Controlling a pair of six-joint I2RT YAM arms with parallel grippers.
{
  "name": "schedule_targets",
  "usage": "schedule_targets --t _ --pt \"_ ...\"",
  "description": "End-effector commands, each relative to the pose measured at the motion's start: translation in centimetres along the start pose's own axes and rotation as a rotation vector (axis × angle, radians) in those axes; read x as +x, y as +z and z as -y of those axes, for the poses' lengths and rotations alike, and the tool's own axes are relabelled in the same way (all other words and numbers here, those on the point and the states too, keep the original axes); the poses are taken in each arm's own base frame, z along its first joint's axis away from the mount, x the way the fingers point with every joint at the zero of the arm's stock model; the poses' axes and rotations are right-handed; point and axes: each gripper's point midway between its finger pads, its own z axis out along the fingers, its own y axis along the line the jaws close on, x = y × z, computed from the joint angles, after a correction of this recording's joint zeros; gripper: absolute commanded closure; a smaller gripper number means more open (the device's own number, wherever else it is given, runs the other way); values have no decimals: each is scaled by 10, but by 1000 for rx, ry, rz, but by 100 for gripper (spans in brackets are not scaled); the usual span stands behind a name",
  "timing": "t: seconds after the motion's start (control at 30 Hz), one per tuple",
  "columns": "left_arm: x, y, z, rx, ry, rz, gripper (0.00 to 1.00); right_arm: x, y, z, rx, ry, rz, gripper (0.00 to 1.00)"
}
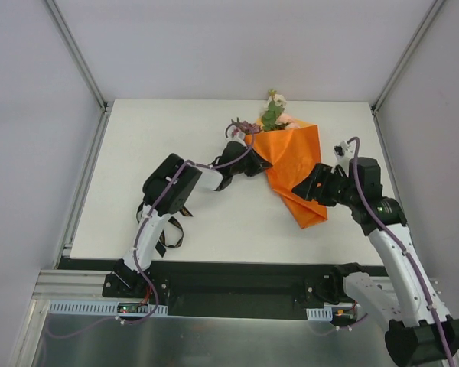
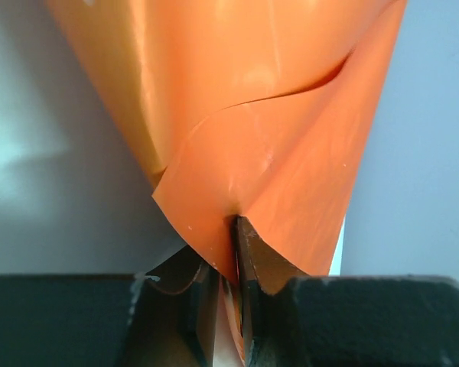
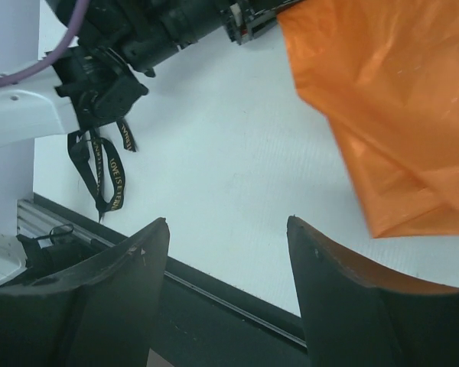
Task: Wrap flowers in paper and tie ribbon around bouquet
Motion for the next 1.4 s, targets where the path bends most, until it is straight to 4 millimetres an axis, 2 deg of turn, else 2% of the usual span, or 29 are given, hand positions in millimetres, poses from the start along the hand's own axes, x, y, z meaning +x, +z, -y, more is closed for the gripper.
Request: schedule_targets --t 0.0,0.03,0.07,0.13,0.17,0.23,0.27,0.3,0.47,0.5,0.57,0.6,0.63,0.67,0.7,0.73,0.77,0.8,0.83,0.87,0.9,0.97,1.0,1.03,1.1,1.17,1.2,1.27,1.37 --pt "-8 45 67 127 -69 137 87 -1 -39 8 120 59 107 34" --pt "1 59 57 113 -93 128 87 2 -46 16 170 75 115 34" --pt "-4 68 79 164 -109 144 87 1 -51 16 178 74 135 34" --pt "12 91 68 145 -191 136 87 -1 -68 20 217 72 193 33" --pt "6 99 91 197 -206 152 87 -1 -72 21 229 72 207 33" --pt "21 119 78 161 -250 138 86 -2 -80 25 262 73 231 32" --pt "15 123 98 199 -249 147 85 -2 -82 26 272 75 234 32" --pt "18 128 92 185 -255 147 81 -2 -83 27 278 72 231 32" --pt "21 116 96 169 -203 118 49 -8 -86 32 327 48 209 32" --pt "14 104 115 198 -168 125 43 -10 -87 33 332 49 214 32" --pt "20 86 102 195 -111 91 35 -17 -82 31 316 46 205 30" --pt "12 64 127 242 -87 90 33 -20 -80 32 316 47 204 29" --pt "24 51 97 185 -84 55 30 -23 -76 29 292 45 193 28" --pt "30 35 96 198 -68 14 29 -25 -73 29 290 50 184 27" --pt "10 5 125 272 -25 44 28 -28 -66 32 294 57 159 24" --pt "9 -12 122 276 -9 34 28 -31 -61 28 266 36 151 23" --pt "30 -34 88 221 14 -36 27 -34 -57 27 250 23 144 22" --pt "13 -67 108 266 48 -8 26 -34 -48 29 242 18 118 18" --pt "28 -89 76 204 53 -51 25 -39 -40 23 200 1 120 17" --pt "31 -108 71 197 108 -65 24 -39 -32 23 190 9 99 16" --pt "31 -142 89 234 161 -80 22 -35 -21 18 166 9 66 16" --pt "38 -179 49 127 257 -111 20 -29 14 11 132 3 -14 13" --pt "28 -207 64 126 318 -55 18 -17 29 -10 95 -67 -63 12" --pt "37 -229 22 -29 282 -102 17 -19 53 -11 131 -107 -79 12" --pt "24 -274 28 -41 362 -15 14 -2 81 -46 58 -211 -145 11" --pt "13 -312 -9 -196 287 55 10 3 117 -79 -28 -253 -205 11" --pt "1 -337 -3 -202 294 151 9 19 128 -103 -80 -296 -245 11" --pt "-13 -372 -31 -366 205 259 7 31 164 -135 -135 -342 -291 12" --pt "-10 -399 -41 -430 120 301 7 66 197 -178 -227 -396 -379 17"
